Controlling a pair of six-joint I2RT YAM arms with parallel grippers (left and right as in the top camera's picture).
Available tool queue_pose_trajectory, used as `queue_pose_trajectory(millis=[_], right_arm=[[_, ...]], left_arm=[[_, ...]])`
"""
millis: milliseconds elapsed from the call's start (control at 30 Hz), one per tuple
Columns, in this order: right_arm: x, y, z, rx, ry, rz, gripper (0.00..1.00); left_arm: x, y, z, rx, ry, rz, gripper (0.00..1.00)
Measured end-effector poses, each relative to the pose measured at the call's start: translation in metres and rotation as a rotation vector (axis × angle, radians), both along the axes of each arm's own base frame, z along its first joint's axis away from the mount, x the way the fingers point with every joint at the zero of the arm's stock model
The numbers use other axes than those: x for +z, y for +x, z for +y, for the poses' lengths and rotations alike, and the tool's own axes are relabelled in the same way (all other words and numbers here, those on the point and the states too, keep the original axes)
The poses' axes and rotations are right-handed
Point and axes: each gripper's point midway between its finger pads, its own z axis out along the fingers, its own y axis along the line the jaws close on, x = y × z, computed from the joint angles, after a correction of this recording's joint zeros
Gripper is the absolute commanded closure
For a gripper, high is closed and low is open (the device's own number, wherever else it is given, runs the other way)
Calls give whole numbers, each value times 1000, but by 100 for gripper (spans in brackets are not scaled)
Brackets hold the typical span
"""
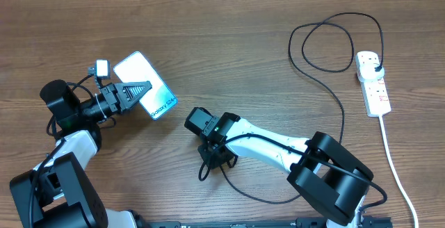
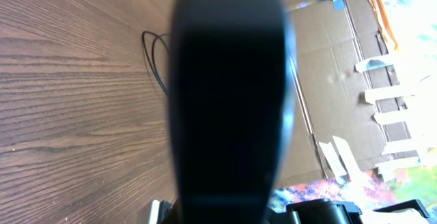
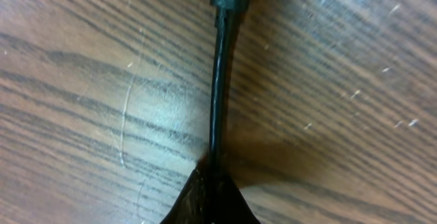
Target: Plug charger to phone and switch on socket
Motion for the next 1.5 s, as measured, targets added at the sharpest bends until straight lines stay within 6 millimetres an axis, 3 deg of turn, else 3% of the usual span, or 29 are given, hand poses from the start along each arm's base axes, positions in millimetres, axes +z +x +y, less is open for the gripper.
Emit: queue_pose_trajectory(millis=[167,267,333,433,533,600,667,833,1133,1500], right_arm=[[2,-6,-7,-8,-23,43,96],[19,-11,-12,-7,-18,47,96],[45,-10,-8,-6,41,14,96],[108,-8,1,2,204,-74,96],[166,-15,2,16,353,-142,96],[189,-21,-2,24,407,-160,96],[192,-27,-8,26,404,-148,96],[176,-38,-15,28,342,-87,96],[173,-46,-1,72,376,-94,96],[170,-50,0,83,374,-90,96]], left_arm=[[0,-4,-2,-22,-15,12,96],[0,-5,-2,-27,-20,18,96],[-1,-6,-3,-31,-26,29,96],[-3,-7,-10,-50,-37,55,96],[-3,-11,-29,-108,-37,58,95],[-3,-14,-46,-157,-35,58,96],[-3,-18,-61,-202,-33,60,96],[-4,-24,-86,-264,-23,64,96],[-1,-20,-86,-251,-16,53,96],[6,-23,-86,-278,-52,118,96]])
